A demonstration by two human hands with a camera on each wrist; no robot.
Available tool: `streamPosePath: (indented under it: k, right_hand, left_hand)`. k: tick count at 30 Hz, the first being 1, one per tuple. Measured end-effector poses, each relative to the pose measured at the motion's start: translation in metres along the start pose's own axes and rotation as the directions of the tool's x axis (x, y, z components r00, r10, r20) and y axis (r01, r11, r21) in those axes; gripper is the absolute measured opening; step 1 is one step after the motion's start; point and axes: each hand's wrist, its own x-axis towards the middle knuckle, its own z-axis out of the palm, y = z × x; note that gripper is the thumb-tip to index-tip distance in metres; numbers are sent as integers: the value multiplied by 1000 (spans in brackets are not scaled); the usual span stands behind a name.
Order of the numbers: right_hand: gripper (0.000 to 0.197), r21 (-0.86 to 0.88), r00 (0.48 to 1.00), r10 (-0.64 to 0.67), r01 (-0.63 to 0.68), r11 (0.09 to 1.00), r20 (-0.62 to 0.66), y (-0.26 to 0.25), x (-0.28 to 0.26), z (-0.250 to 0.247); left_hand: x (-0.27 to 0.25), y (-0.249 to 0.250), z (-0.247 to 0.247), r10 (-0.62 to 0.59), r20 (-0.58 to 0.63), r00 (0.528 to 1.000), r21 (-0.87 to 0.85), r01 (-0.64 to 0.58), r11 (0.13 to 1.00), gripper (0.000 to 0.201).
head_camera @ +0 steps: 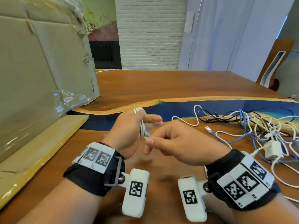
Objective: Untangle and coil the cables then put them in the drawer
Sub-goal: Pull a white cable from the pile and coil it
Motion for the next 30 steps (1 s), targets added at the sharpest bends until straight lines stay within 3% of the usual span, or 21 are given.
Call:
streamPosePath:
  k: [2, 4, 7, 9, 13, 20, 26, 30]
  right_hand:
    - [26, 67, 992, -74, 81, 994, -103, 0, 0, -6]
    - [28, 129, 965, -77, 112, 985, -250, 6, -2, -18]
    - [18, 121, 882, -23, 90, 989, -471, 21, -3, -35]
    - [10, 167, 853, 8, 93, 981, -522, 31, -2, -38]
    - [14, 167, 839, 13, 94, 981, -545, 41, 5, -35]
    - [17, 98, 808, 0, 72, 993, -589, 46, 10, -29]
    - [19, 228, 880, 110, -2, 974, -463, 42, 14, -13]
    - [22, 267, 892, 132, -14, 964, -433, 41, 16, -5]
  left_hand:
    - [-5, -1, 2, 10, 72, 997, 294, -31, 955, 23]
    - [-10, -1, 5, -30, 171, 985, 429, -47, 902, 28]
    - [-15, 6, 6, -121, 258, 959, 371, 18, 929, 48]
    - [-16, 10, 4, -141, 305, 942, 271, 56, 961, 56]
    - [-16, 16, -2, -131, 283, 950, 99, 107, 989, 48]
    - [-17, 14, 2, -164, 357, 919, -53, 196, 979, 49]
    - [-15, 13, 6, -98, 296, 950, -230, 171, 958, 46]
    - [-13, 9, 9, -48, 287, 957, -347, 151, 926, 43]
